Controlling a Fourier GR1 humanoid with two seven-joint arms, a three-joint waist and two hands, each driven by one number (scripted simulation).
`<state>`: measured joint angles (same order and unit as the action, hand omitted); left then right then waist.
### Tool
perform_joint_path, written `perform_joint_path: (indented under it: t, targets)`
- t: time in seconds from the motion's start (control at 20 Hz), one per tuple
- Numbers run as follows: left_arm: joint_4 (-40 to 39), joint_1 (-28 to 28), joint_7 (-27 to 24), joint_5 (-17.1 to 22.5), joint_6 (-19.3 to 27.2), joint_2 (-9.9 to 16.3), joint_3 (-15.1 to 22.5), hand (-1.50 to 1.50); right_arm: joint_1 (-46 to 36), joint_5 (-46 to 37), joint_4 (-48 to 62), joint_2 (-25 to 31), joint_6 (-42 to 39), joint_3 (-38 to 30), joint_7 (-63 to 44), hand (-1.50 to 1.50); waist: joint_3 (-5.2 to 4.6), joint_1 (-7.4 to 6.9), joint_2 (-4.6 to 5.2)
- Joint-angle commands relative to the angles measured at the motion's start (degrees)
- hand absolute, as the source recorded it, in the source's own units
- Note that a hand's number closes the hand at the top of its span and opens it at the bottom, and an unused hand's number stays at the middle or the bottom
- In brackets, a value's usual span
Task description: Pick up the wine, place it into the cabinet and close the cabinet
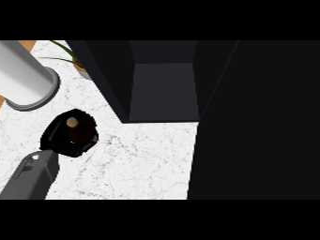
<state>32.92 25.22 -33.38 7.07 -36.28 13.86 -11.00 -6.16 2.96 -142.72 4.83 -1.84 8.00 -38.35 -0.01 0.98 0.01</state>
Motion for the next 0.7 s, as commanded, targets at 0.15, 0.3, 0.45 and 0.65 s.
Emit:
perform_joint_path:
  t: [0.15, 0.3, 0.45, 0.65]
  targets:
    - [-0.5, -1.0, -13.8, -6.7, 3.2, 2.5, 2.9, 1.5, 7.3, 4.9, -7.7, 0.7, -2.8, -1.4, 1.9, -1.5, -0.03, 0.39, 0.16]
    - [9.0, -10.6, -10.8, -4.1, 11.7, -1.0, 1.9, 1.5, 3.4, 3.1, -5.5, 0.2, -0.6, -1.8, -0.6, -1.5, 0.08, -1.49, -0.4]
    - [10.6, -14.0, -8.7, -1.5, 17.6, -4.3, -0.4, 1.5, 3.9, 3.7, -7.4, 0.9, -0.8, -2.0, -2.2, -1.5, 0.09, -1.42, -0.51]
    - [20.9, -17.1, -9.4, -0.8, 19.0, -1.9, -0.7, 1.5, 2.7, 1.2, -4.9, 0.2, -0.6, -0.3, -0.8, -1.5, 0.06, -1.55, -0.32]
